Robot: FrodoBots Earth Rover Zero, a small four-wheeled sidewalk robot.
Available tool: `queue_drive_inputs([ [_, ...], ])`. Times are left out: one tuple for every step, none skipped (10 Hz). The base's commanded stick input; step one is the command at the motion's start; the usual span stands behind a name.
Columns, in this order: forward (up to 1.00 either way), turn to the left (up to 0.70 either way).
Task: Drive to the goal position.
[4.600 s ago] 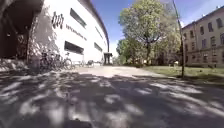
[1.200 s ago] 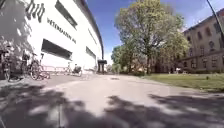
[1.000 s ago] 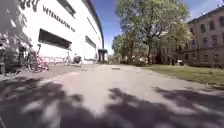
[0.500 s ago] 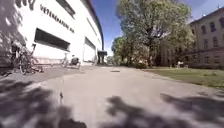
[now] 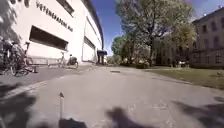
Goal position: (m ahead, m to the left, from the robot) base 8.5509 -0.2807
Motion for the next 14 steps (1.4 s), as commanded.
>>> queue_drive_inputs([
  [1.0,0.0],
  [1.0,0.0],
  [1.0,0.0],
  [1.0,0.0],
  [1.0,0.0],
  [1.0,0.0],
  [1.0,0.0],
  [1.0,0.0],
  [1.0,0.0],
  [1.0,0.0],
  [1.0,0.02],
  [1.0,0.16],
  [1.0,0.31],
  [1.0,0.0],
])
